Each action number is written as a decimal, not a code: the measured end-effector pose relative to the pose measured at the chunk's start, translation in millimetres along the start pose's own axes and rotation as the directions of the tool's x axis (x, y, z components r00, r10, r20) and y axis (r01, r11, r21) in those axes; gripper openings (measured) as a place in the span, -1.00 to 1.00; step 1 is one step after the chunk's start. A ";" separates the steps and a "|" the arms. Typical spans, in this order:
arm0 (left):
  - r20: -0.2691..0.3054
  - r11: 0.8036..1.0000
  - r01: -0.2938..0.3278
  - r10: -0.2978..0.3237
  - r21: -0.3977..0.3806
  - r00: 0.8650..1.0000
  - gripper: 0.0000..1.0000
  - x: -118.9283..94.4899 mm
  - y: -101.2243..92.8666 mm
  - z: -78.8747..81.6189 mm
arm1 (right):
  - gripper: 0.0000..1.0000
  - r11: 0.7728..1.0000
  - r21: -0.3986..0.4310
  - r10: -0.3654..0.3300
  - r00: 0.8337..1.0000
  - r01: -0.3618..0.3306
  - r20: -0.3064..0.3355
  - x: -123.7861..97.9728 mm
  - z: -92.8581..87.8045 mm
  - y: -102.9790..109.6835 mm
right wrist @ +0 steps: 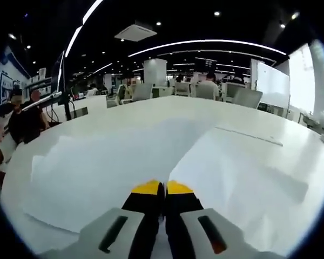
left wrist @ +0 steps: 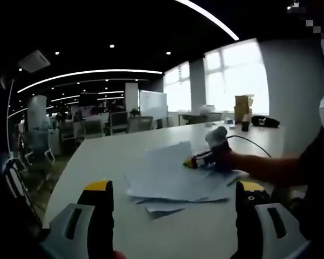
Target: Organize the stack of printing papers by aligning and flattening the scattered papers on the table
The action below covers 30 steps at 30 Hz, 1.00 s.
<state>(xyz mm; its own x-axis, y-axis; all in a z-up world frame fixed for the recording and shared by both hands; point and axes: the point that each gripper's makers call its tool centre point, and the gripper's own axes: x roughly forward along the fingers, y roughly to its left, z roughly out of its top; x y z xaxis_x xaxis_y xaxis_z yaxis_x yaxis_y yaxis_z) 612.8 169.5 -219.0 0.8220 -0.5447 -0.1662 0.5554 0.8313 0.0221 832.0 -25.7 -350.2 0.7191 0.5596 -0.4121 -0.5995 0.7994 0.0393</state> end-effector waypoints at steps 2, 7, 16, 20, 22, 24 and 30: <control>0.000 1.000 -0.001 0.001 0.000 1.000 0.93 -0.1 0.1 0.1 | -1.00 1.000 0.007 -0.004 1.000 0.004 0.000 -0.7 -0.3 -0.8; -0.012 1.000 -0.004 0.004 -0.002 1.000 0.93 0.5 -0.2 -2.3 | -1.00 1.000 0.004 -0.013 1.000 0.013 0.001 -2.5 0.1 -3.0; -0.016 1.000 -0.010 0.010 -0.019 1.000 0.93 -0.4 2.3 -3.3 | -1.00 1.000 -0.001 -0.015 0.999 0.015 0.030 -10.3 10.0 -1.9; -0.021 1.000 -0.013 0.012 -0.023 1.000 0.93 -0.2 3.9 -3.6 | -1.00 0.999 -0.041 -0.004 0.998 0.006 0.059 -15.1 17.4 5.0; -0.021 1.000 -0.013 0.012 -0.021 1.000 0.93 0.4 4.0 -3.0 | -1.00 0.997 -0.074 0.004 0.998 0.000 0.061 -14.2 18.7 5.8; -0.017 1.000 -0.012 0.011 -0.019 1.000 0.93 1.2 3.9 -2.2 | -1.00 0.996 -0.087 0.011 0.998 -0.006 0.067 -13.0 21.4 4.8; 0.001 1.000 -0.014 0.014 -0.027 1.000 0.93 3.6 3.6 1.0 | -1.00 0.997 -0.067 0.042 0.993 -0.035 0.109 -18.5 30.7 11.7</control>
<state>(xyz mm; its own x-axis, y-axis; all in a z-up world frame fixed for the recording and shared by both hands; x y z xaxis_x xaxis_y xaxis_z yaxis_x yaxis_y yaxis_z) 617.9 170.4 -218.5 0.8299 -0.5331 -0.1645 0.5402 0.8415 -0.0017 822.5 -19.9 -314.1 0.7273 0.6131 -0.3085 -0.6463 0.7631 -0.0073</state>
